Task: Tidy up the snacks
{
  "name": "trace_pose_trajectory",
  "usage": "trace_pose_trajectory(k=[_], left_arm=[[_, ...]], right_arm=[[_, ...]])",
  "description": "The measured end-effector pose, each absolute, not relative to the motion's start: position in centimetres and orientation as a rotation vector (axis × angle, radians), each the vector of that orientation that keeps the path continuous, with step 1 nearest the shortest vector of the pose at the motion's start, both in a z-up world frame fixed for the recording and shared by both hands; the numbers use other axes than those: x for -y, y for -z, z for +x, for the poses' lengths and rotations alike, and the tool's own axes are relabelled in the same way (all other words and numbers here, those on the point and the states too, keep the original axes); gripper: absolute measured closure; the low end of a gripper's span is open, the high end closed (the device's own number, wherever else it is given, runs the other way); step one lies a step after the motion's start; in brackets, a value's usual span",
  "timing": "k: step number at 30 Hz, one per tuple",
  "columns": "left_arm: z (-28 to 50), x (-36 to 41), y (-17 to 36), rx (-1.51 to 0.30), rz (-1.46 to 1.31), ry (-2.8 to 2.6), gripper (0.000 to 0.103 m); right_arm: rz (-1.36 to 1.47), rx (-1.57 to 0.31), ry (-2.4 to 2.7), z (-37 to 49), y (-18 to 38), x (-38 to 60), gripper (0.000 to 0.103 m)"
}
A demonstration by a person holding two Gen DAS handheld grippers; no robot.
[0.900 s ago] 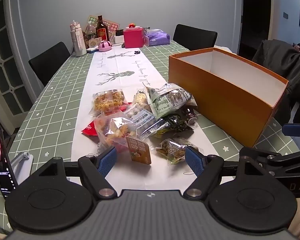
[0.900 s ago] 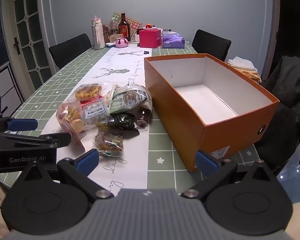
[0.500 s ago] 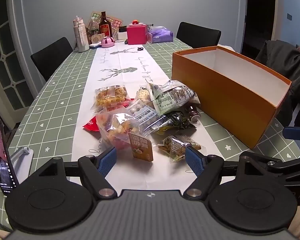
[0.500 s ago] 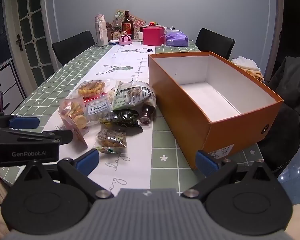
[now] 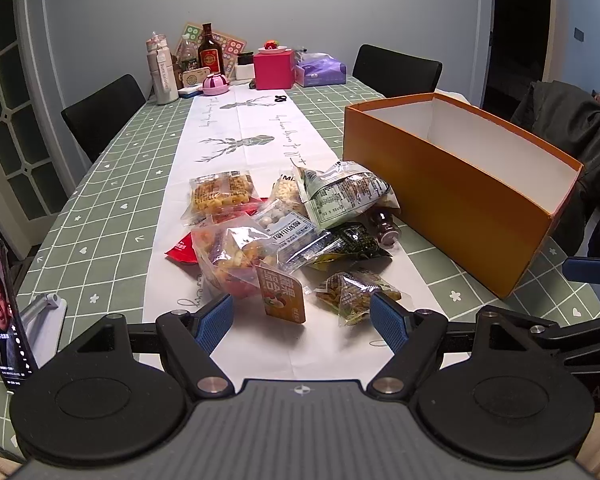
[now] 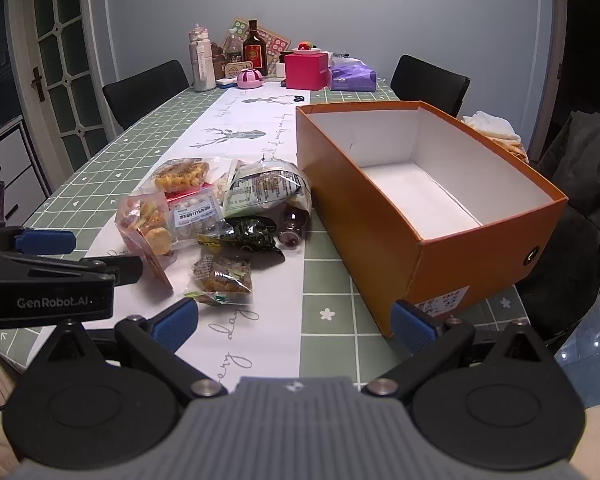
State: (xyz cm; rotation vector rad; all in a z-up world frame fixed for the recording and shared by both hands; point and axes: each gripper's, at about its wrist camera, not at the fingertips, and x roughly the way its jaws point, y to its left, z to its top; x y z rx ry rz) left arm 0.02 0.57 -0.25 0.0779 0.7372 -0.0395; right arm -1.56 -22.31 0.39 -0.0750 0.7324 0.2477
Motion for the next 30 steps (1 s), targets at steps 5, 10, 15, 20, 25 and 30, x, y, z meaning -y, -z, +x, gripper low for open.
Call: trace_pose_trajectory(k=[5, 10, 15, 20, 25, 30], left_arm=[[0.04, -0.49, 0.19, -0.738, 0.077, 0.037, 0.012], [0.06, -0.49, 0.15, -0.738, 0.074, 0.036, 0.012], [0.07, -0.52, 0.12, -0.739, 0.071, 0.035, 0.012], [0.08, -0.53, 0.08, -0.738, 0.072, 0.036, 0.012], [0.09, -0.52, 0.04, -0.739, 0.071, 0.036, 0.012], [0.1, -0.52, 0.03, -0.738, 0.071, 0.036, 0.012]], right_arm=[[-0.075, -0.737, -0.249, -1.53, -0.29, 22.26, 0.003], [-0.074, -0.74, -0.249, -1.52, -0.19, 22.27, 0.003], [-0.074, -0.741, -0.249, -1.5, -0.19, 22.31, 0.003], [-0.074, -0.745, -0.251, -1.45, -0.07, 22.29, 0.003], [-0.075, -0.751, -0.252, -1.38, 0.0, 22.23, 0.003], [-0.077, -0.753, -0.255, -1.4, 0.02, 22.14, 0.003]])
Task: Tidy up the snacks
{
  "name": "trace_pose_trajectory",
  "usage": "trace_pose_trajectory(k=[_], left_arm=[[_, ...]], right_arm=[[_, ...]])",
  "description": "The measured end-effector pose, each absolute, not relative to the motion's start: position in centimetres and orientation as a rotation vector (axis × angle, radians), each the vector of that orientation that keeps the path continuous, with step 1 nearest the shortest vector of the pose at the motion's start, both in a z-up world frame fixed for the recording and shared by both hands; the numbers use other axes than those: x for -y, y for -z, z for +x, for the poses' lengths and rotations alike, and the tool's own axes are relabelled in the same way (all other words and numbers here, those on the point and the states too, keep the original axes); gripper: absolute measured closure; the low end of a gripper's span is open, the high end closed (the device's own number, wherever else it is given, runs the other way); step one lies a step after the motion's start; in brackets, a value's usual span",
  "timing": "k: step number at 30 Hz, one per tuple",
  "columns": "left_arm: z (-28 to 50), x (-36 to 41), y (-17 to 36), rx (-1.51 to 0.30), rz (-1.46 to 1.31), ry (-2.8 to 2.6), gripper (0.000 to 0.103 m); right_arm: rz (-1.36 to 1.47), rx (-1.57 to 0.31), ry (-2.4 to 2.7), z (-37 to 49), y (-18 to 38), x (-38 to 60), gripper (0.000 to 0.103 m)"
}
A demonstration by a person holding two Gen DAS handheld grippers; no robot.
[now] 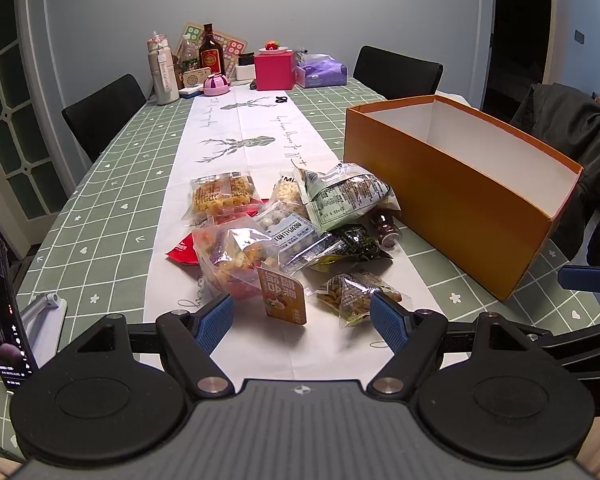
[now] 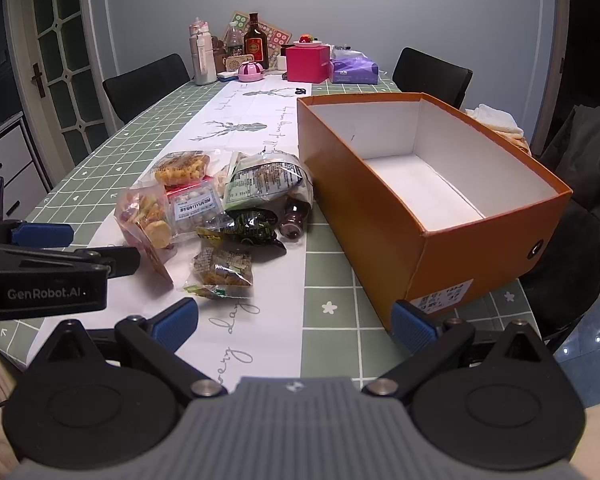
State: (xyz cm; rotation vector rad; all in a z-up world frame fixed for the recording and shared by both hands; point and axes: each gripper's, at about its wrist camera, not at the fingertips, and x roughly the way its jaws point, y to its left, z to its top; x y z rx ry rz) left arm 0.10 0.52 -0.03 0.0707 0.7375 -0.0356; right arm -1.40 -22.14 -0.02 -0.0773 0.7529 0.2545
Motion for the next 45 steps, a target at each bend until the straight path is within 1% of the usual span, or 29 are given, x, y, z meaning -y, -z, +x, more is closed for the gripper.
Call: trace_pose_trajectory(k=[41, 45], left_arm=[[0.3, -1.4, 0.7, -0.736, 0.042, 0.043, 0.012], [0.5, -2.6, 1.1, -0.748, -0.004, 0.058, 0.015]], right_arm=[[-0.075, -0.778, -0.284, -1.0, 0.6, 21.9, 0.003], [-0.074, -0.779, -0.32, -0.7, 1.1, 21.5, 0.003]])
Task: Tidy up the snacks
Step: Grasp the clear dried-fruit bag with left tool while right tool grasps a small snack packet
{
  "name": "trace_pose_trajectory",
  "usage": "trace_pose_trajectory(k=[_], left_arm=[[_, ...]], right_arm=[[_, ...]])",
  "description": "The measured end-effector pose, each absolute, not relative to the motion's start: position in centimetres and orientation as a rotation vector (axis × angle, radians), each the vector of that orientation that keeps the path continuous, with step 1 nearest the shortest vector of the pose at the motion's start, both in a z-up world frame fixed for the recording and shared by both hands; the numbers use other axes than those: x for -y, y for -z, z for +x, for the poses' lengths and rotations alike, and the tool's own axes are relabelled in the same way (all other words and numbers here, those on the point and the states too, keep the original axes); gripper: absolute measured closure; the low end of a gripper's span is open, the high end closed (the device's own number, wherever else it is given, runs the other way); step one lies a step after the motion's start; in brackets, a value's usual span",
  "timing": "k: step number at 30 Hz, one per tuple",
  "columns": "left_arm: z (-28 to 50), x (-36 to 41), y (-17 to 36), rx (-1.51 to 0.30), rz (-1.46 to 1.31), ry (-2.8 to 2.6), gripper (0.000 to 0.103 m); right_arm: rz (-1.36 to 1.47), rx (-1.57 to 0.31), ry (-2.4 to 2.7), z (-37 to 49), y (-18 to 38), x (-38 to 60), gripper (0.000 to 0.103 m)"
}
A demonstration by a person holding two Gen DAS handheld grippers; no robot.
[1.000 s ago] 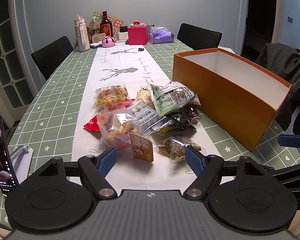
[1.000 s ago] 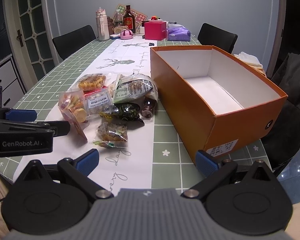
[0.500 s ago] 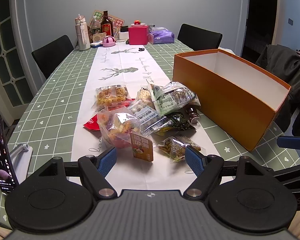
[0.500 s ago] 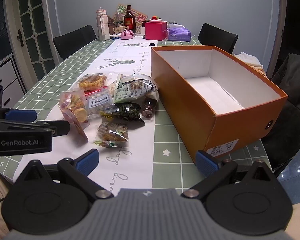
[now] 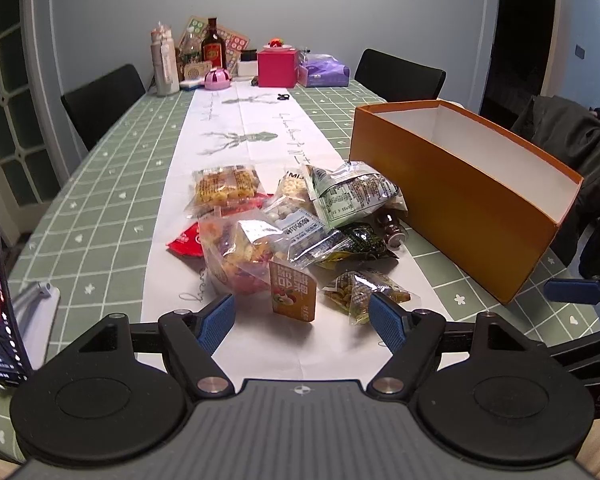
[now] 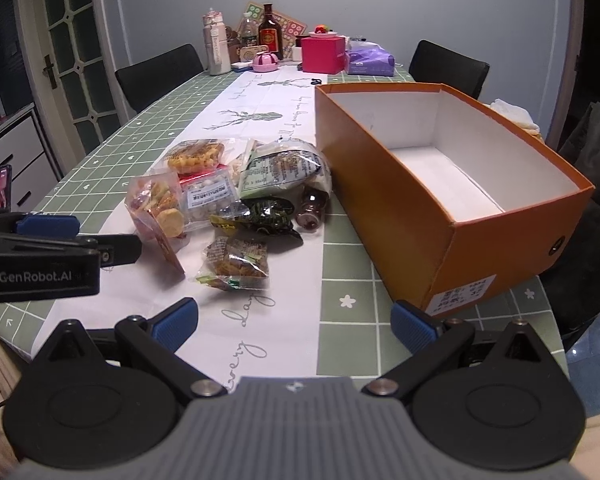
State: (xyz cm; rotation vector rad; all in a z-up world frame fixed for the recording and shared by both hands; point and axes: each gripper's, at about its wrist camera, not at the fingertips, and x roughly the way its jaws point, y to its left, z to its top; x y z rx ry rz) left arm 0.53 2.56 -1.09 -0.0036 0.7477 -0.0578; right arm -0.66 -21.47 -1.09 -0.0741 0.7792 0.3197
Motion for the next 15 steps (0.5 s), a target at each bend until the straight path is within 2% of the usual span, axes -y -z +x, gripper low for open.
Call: trace_pose_trajectory(k=[6, 10, 15], left_arm=[[1.9, -5.0, 2.1, -0.805, -0.112, 0.09, 0.022], [3.1, -6.0, 2.5, -0.807, -0.178, 0.085, 0.023], [5.2, -6.6, 3.1, -0.833, -0.222, 0.029, 0.019]], right_arm=[[-0.072, -0.754, -0.401, 0.4, 1.8, 20.3, 0.005], [-0.108, -0.78, -0.427, 2.3, 2.5, 19.0, 0.022], [-0.096, -0.817, -0.436, 5.2, 3.6, 17.7, 0.022]])
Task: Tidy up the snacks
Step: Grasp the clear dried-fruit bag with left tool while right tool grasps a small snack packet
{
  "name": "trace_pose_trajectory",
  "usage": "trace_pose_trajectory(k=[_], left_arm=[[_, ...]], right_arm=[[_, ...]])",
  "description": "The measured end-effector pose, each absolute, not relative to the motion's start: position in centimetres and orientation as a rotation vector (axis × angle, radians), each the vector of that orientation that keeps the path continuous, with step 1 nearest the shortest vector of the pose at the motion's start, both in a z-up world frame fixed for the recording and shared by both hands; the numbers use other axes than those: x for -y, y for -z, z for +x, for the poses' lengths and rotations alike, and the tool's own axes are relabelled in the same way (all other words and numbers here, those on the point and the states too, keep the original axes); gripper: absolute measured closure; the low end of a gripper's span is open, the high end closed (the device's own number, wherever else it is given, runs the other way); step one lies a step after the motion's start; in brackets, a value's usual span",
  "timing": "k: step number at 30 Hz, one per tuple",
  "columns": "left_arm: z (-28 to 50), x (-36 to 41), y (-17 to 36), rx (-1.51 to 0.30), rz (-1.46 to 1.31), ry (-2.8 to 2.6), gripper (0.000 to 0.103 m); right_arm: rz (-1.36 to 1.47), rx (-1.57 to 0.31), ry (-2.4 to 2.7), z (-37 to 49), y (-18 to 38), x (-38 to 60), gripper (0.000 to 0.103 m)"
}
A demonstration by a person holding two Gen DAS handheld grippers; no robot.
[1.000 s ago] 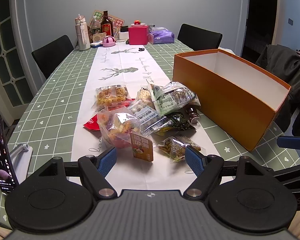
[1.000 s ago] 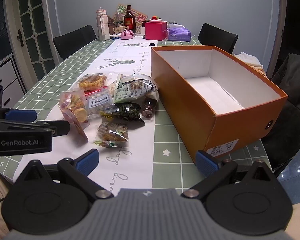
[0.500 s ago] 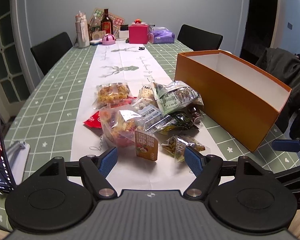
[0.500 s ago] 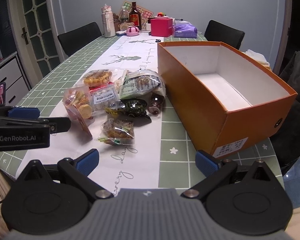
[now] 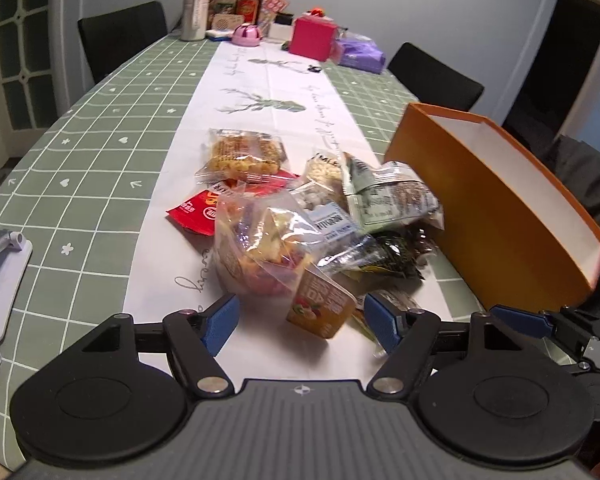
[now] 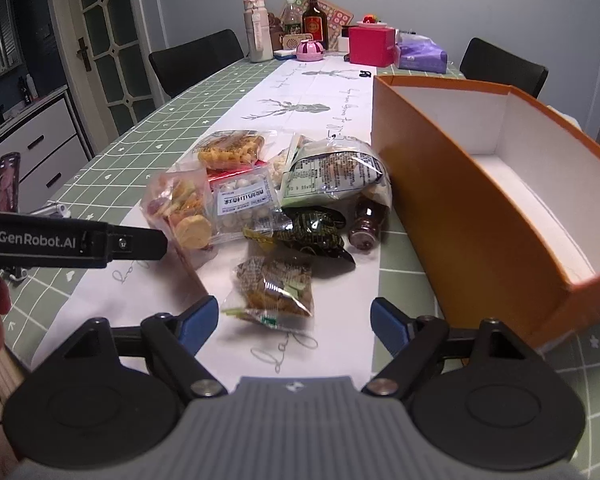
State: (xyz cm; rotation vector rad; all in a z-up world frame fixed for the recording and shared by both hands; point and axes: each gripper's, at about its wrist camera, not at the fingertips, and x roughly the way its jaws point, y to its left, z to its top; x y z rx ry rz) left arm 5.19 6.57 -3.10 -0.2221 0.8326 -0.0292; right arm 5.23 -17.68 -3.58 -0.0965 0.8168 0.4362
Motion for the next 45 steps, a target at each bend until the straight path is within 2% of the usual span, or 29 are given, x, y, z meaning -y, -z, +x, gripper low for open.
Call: trace_pose_trajectory(k=[4, 12, 21, 23, 27, 29, 34, 37, 41, 45], left_arm=[[6.9, -6.9, 3.6, -0.839, -0.249, -0.009, 0.013], [9.5, -7.5, 4.8, -0.833, -0.251, -0.081, 0.012], [11.4, -6.3, 6.2, -0.867, -0.176, -0.12, 0.011], [11.4, -6.7, 6.5, -0.884, -0.193, -0.114, 0.014], [11.0, -7.1, 6.6, -0.897, -0.192, -0.089, 0.021], [10.6, -7.1, 6.4, -0.9, -0.165, -0.076, 0.029], [9.1, -7.3, 6.0, -0.922, -0.087, -0.058, 0.032], [8.6, -7.6, 5.9, -0.931, -0.066, -0.049, 0.031], [8.8, -8.0, 6.1, -0.897, -0.101, -0.055, 0.019], [9.6, -7.6, 6.3, -0.894, -0.111, -0.083, 0.017]], right_arm=[[-0.086, -0.852, -0.458, 7.0, 4.4, 16.5, 0.022], [-0.061, -0.921, -0.47, 9.6, 6.2, 14.9, 0.022], [-0.043, -0.947, -0.48, 10.3, 7.2, 15.0, 0.04], [-0.047, -0.941, -0.485, 10.3, 7.3, 15.1, 0.044], [-0.061, -0.935, -0.487, 10.0, 7.2, 15.3, 0.044], [-0.069, -0.934, -0.486, 9.8, 7.2, 15.5, 0.044], [-0.081, -0.931, -0.474, 9.5, 7.1, 16.1, 0.044], [-0.084, -0.93, -0.465, 9.3, 7.1, 16.4, 0.043], [-0.094, -0.925, -0.473, 9.1, 7.0, 16.3, 0.042], [-0.1, -0.928, -0.476, 9.1, 7.0, 16.2, 0.04]])
